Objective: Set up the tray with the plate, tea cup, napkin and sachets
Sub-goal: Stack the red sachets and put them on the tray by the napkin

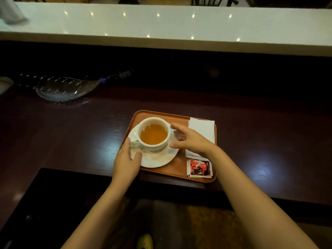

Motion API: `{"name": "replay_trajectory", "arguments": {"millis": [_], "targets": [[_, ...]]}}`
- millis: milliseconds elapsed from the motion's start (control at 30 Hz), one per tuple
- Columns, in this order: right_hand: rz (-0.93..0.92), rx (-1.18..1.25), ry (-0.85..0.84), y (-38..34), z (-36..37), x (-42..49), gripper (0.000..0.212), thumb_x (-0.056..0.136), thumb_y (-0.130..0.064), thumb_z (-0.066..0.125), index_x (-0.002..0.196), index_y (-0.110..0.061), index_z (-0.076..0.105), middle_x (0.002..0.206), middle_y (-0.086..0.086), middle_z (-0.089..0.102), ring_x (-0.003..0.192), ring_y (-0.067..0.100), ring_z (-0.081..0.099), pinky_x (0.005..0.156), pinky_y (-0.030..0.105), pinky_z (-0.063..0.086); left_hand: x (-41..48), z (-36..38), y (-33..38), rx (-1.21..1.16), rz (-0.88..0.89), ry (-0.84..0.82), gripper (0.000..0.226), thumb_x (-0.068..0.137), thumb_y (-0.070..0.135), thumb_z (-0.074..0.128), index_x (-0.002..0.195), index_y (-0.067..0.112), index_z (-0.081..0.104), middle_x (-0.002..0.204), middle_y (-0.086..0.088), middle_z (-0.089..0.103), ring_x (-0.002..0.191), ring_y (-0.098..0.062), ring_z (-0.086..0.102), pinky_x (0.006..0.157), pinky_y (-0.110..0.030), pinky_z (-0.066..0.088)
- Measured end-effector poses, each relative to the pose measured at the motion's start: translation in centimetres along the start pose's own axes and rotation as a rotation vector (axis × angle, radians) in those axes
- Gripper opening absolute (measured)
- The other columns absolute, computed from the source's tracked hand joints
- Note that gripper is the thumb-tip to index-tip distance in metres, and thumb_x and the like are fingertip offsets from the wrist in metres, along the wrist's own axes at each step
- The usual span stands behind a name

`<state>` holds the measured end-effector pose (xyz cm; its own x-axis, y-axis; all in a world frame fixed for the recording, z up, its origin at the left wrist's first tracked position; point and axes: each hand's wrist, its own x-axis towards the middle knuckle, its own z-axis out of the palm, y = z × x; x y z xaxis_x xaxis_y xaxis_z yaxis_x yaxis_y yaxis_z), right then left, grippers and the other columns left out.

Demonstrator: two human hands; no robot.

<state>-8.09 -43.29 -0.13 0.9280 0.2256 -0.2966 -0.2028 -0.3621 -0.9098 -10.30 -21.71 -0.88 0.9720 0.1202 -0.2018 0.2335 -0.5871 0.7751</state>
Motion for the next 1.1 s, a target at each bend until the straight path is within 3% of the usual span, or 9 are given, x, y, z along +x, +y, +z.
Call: {"name": "replay_trajectory", "arguments": {"millis": [100,333,567,667,733,800,867,967,1100], "targets": [[-0.014,0.061,0.02,0.0,1.5,0.1,0.07,0.076,-0.022,0.072,0.134,-0.035,0.036,0.137,-0.01,0.044,0.124,0.012,0.042,0.096,0.026,0.037,0.9,-0.2,-0.8,-0.077,0.004,-0.039,0.055,0.086,0.021,0.053,0.138,0.029,0.034,0.137,-0.004,0.05,0.12,-0.019,0.05,0.093,-0.031,0.04],[-0.003,0.169,0.279,0.2,4.2,-0.5,0.059,0.074,-0.023,0.074,0.123,-0.036,0.043,0.127,-0.009,0.05,0.115,0.015,0.052,0.084,0.02,0.046,3.0,-1.2,-1.3,-0.169,0.055,-0.121,0.053,0.085,0.019,0.054,0.134,0.032,0.04,0.131,-0.004,0.055,0.107,-0.008,0.052,0.084,-0.026,0.042],[0.027,0.221,0.415,-0.2,6.5,-1.1,0.061,0.075,-0.023,0.073,0.127,-0.031,0.041,0.137,-0.002,0.047,0.119,0.018,0.05,0.098,0.039,0.047,5.0,-1.9,-1.4,-0.148,0.1,-0.19,0.048,0.086,0.024,0.054,0.131,0.034,0.043,0.133,-0.003,0.053,0.111,-0.011,0.053,0.063,-0.008,0.034],[0.062,0.183,0.474,-0.1,6.8,-1.4,0.056,0.08,-0.024,0.068,0.129,-0.029,0.041,0.138,-0.001,0.047,0.118,0.016,0.049,0.094,0.032,0.046,5.6,-2.3,-1.5,-0.132,0.124,-0.182,0.043,0.088,0.037,0.051,0.131,0.032,0.045,0.134,-0.002,0.053,0.102,-0.003,0.048,0.069,-0.01,0.036],[0.116,0.082,0.607,0.2,6.8,-1.7,0.051,0.083,-0.02,0.064,0.129,-0.025,0.043,0.136,0.001,0.048,0.111,0.012,0.049,0.086,0.023,0.043,6.5,-2.7,-1.3,-0.132,0.136,-0.155,0.045,0.09,0.043,0.046,0.132,0.027,0.044,0.138,-0.001,0.05,0.111,-0.006,0.047,0.084,-0.018,0.035],[0.195,-0.017,0.706,0.4,6.7,-1.9,0.047,0.084,-0.018,0.062,0.128,-0.021,0.044,0.134,0.005,0.047,0.107,0.014,0.049,0.088,0.027,0.043,7.7,-2.9,-0.6,-0.14,0.141,-0.166,0.042,0.091,0.046,0.042,0.128,0.028,0.049,0.135,0.0,0.053,0.123,-0.015,0.046,0.092,-0.023,0.032],[0.261,-0.071,0.698,0.4,7.0,-1.9,0.044,0.084,-0.019,0.061,0.126,-0.019,0.046,0.131,0.007,0.047,0.105,0.018,0.051,0.089,0.031,0.044,8.8,-2.8,0.1,-0.155,0.118,-0.226,0.036,0.091,0.05,0.038,0.117,0.035,0.057,0.124,0.003,0.061,0.121,-0.019,0.049,0.09,-0.026,0.036],[0.291,-0.088,0.637,0.1,7.8,-1.7,0.046,0.085,-0.02,0.06,0.128,-0.017,0.045,0.13,0.009,0.044,0.105,0.02,0.053,0.092,0.033,0.046,9.6,-2.3,0.5,-0.133,0.044,-0.322,0.055,0.088,0.059,0.033,0.123,0.024,0.054,0.132,-0.005,0.056,0.121,-0.022,0.049,0.093,-0.033,0.037],[0.321,-0.077,0.656,0.0,8.3,-1.5,0.047,0.085,-0.021,0.06,0.129,-0.015,0.043,0.13,0.01,0.042,0.109,0.025,0.054,0.096,0.036,0.047,9.5,-2.1,0.5,-0.135,0.038,-0.324,0.058,0.087,0.061,0.033,0.119,0.021,0.058,0.126,-0.007,0.059,0.113,-0.023,0.053,0.092,-0.036,0.041]]}}
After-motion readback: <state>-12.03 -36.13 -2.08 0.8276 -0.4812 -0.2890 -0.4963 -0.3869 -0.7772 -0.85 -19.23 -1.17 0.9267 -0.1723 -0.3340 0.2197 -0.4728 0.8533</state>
